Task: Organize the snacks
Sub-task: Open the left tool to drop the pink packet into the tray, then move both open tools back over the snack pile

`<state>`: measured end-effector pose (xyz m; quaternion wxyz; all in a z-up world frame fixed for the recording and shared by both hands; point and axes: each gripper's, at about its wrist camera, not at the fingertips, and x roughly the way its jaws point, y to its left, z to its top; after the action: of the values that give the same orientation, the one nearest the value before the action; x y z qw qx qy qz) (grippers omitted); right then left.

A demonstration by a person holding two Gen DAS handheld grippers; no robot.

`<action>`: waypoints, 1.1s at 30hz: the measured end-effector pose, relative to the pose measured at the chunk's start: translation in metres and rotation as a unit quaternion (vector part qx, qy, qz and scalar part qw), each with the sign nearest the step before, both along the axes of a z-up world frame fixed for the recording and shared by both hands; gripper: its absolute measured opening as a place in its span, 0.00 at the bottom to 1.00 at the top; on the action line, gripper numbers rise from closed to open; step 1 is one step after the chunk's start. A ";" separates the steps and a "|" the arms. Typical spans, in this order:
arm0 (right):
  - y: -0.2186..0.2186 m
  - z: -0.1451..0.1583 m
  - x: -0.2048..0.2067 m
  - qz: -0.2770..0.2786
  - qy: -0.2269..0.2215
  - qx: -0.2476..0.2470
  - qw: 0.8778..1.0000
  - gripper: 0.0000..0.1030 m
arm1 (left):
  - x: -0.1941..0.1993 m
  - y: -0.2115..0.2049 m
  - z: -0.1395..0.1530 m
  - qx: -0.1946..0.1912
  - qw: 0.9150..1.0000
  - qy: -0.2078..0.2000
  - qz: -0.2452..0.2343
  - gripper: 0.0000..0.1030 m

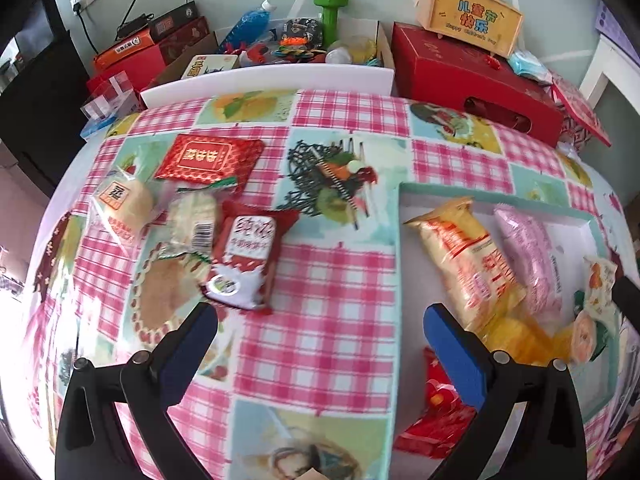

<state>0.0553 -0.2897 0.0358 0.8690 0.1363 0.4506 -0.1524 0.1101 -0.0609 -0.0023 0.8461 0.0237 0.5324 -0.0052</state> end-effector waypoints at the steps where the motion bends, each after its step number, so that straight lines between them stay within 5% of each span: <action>1: 0.004 0.000 0.000 0.006 0.000 -0.001 1.000 1.00 | -0.002 0.001 -0.001 0.006 1.000 0.003 -0.004 0.99; 6: 0.024 0.000 0.002 0.025 0.009 -0.004 1.000 1.00 | -0.005 0.008 -0.005 0.031 0.999 0.015 -0.022 0.99; 11: 0.048 0.005 0.005 0.051 0.003 -0.007 0.999 1.00 | -0.002 0.025 0.003 0.012 1.000 0.010 -0.013 0.99; 33: 0.146 -0.005 0.026 0.149 0.012 -0.018 0.989 1.00 | 0.021 0.140 0.012 -0.031 0.993 0.013 0.113 0.99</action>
<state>0.0808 -0.1436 0.0306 0.8788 0.0499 0.4736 -0.0316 0.1312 0.0790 0.0097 0.8344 -0.0629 0.5426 0.0736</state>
